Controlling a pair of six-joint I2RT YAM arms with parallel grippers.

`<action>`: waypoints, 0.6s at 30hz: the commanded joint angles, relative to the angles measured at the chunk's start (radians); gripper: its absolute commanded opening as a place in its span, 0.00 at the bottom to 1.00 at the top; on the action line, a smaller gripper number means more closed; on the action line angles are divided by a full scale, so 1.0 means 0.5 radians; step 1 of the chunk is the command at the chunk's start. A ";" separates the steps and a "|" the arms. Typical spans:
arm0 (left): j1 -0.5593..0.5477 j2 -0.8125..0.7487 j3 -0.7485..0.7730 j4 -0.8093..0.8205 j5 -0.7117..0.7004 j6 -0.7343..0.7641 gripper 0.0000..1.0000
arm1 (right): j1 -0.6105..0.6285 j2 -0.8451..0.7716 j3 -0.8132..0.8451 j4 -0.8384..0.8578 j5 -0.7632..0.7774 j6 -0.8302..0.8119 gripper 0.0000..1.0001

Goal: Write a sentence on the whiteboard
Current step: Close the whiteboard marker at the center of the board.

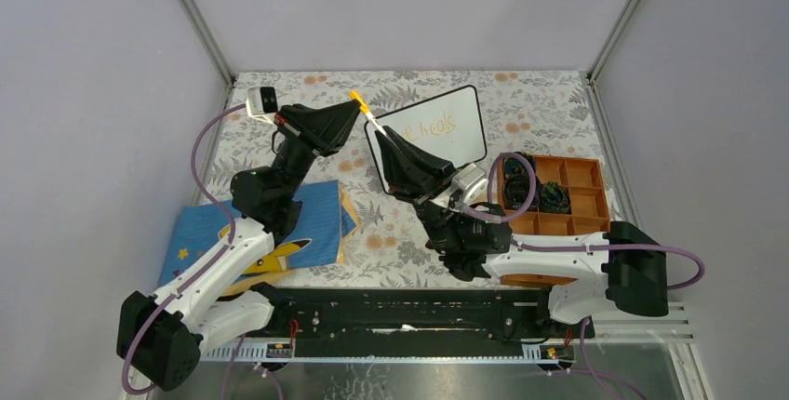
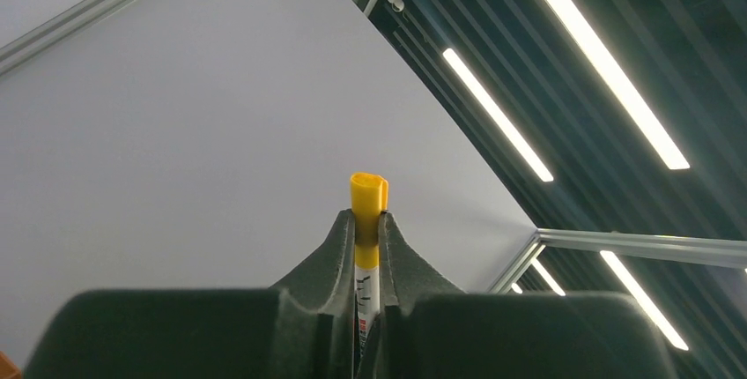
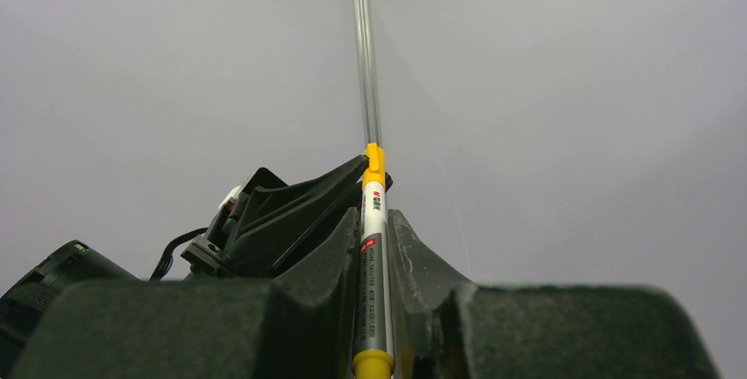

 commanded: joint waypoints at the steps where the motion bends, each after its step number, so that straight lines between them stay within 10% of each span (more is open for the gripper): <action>1: -0.046 -0.037 0.055 -0.043 0.139 0.088 0.15 | -0.030 -0.065 0.034 0.091 -0.030 0.005 0.00; 18: -0.047 -0.047 0.056 -0.053 0.166 0.114 0.24 | -0.030 -0.062 0.031 0.087 -0.028 -0.010 0.00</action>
